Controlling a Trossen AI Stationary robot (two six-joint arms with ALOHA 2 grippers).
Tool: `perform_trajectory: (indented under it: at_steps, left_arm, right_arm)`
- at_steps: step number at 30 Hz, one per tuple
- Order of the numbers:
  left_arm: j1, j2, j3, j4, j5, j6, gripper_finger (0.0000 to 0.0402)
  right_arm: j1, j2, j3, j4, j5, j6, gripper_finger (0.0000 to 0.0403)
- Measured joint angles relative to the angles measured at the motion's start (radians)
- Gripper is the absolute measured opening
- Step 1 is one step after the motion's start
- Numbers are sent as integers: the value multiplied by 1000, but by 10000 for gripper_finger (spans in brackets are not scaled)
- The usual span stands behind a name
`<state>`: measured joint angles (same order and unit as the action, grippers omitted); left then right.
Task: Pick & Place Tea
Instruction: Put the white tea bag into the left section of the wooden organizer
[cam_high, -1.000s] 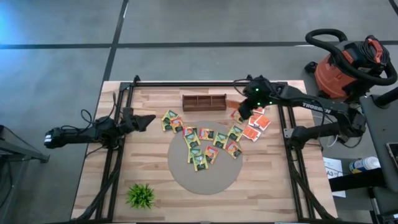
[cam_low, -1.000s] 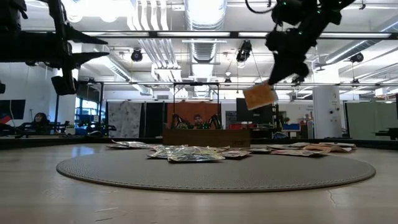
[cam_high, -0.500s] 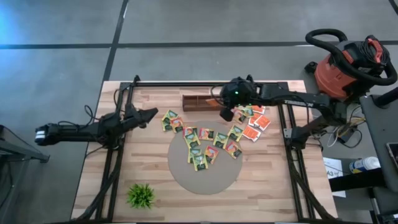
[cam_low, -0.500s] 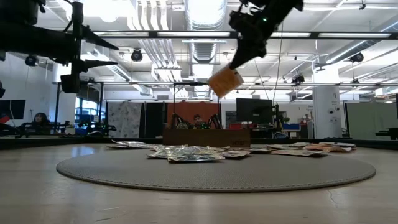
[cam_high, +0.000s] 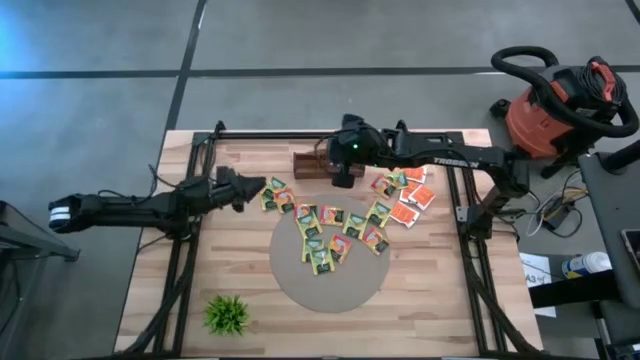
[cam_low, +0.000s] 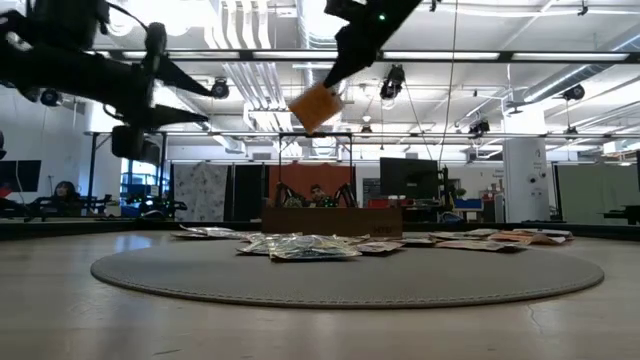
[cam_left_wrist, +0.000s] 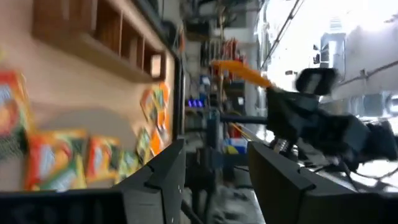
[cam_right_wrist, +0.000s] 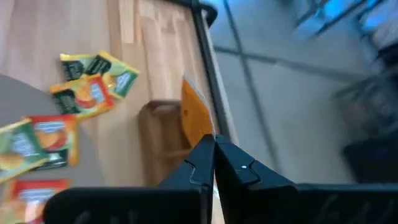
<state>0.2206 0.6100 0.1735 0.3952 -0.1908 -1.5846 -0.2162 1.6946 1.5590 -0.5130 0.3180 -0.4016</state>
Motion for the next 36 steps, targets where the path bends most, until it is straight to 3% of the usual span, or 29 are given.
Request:
perform_trajectory:
  at_steps: [3, 7, 16, 24, 27, 36]
  left_arm:
    - [83, 47, -2, 183, 107, -33, 165]
    - [181, 116, 0, 316, 131, -94, 165]
    - [221, 307, 85, 363, 242, -130, 165]
    - [223, 514, 251, 399, 371, -60, 165]
    - [223, 569, 310, 400, 447, -56, 165]
    - [223, 662, 429, 398, 467, -43, 165]
  right_arm:
    - [22, 23, 33, 36, 32, -110, 8]
    - [55, 42, 51, 94, 98, -258, 8]
    - [89, 42, 51, 151, 149, -468, 8]
    - [128, 42, 49, 150, 157, -546, 8]
    - [132, 42, 48, 146, 209, -553, 8]
    - [162, 42, 48, 112, 257, -571, 8]
